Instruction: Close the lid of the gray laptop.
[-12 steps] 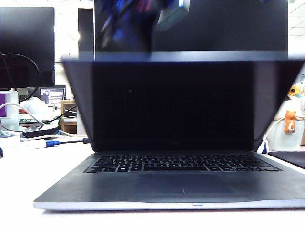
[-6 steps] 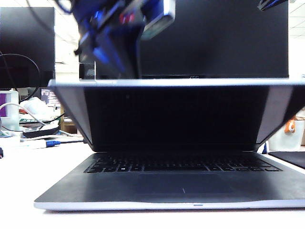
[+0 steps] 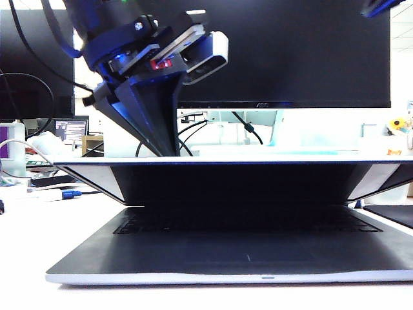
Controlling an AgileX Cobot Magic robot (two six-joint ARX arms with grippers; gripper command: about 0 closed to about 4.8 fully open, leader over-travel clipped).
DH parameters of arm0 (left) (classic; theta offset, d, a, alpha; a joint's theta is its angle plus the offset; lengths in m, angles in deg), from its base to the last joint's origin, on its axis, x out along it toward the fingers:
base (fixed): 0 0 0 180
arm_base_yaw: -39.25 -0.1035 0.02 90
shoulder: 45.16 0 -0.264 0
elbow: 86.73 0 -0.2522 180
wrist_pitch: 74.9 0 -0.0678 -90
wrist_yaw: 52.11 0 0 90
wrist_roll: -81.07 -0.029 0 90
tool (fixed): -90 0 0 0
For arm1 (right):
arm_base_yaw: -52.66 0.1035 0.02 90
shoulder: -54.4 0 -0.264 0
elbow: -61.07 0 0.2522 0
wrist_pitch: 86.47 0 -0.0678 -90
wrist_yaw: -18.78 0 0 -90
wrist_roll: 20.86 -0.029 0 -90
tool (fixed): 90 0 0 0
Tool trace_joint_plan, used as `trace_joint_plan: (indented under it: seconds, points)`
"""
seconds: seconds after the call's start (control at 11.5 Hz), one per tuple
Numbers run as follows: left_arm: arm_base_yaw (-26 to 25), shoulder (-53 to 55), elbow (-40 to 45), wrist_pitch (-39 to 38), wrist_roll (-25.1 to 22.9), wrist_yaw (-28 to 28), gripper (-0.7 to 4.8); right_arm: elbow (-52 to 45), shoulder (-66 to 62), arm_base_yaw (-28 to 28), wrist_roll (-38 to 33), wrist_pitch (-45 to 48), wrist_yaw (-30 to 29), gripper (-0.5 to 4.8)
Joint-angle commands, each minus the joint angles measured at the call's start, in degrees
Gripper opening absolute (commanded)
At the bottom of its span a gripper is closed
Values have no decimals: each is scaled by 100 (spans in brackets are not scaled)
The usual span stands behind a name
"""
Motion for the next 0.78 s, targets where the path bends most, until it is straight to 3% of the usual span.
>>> trace_joint_plan:
  seconds: [0.09, 0.17, 0.35, 0.78]
  points:
    - [55, -225, 317, 533, 188, -15, -5, 11, 17, 7, 321, -328, -973, -1]
    - [55, -420, 680, 874, 358, -20, -5, 9, 17, 11, 382, -374, -1412, -2]
    - [57, -702, 1189, 1034, 450, -201, -5, 9, 17, 28, 431, -431, -1757, -1]
    - [92, -1344, 2223, 1803, 811, -446, -5, -201, 20, 39, 758, -601, -1965, -1]
